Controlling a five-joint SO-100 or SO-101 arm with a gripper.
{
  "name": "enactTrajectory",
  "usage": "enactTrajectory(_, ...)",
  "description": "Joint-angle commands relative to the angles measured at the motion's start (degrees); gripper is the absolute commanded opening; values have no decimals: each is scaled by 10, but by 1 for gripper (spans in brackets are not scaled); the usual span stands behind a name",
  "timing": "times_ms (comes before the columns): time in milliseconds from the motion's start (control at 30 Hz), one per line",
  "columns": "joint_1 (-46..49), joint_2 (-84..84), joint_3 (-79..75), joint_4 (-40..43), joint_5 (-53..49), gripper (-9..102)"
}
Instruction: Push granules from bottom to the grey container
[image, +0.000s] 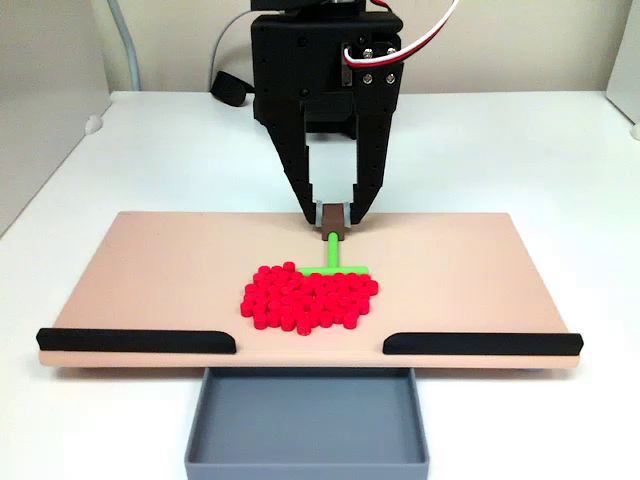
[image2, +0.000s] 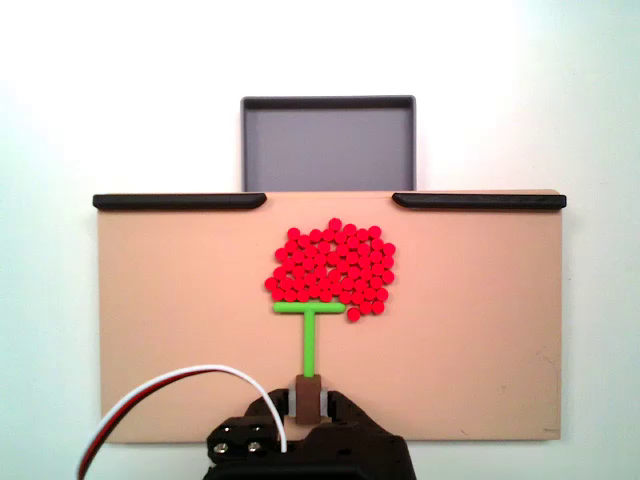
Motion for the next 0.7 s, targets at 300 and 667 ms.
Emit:
enactTrajectory(300, 1, -18, -28, -2, -5, 0)
enactTrajectory(667, -1, -17, -40, 5, 0, 0)
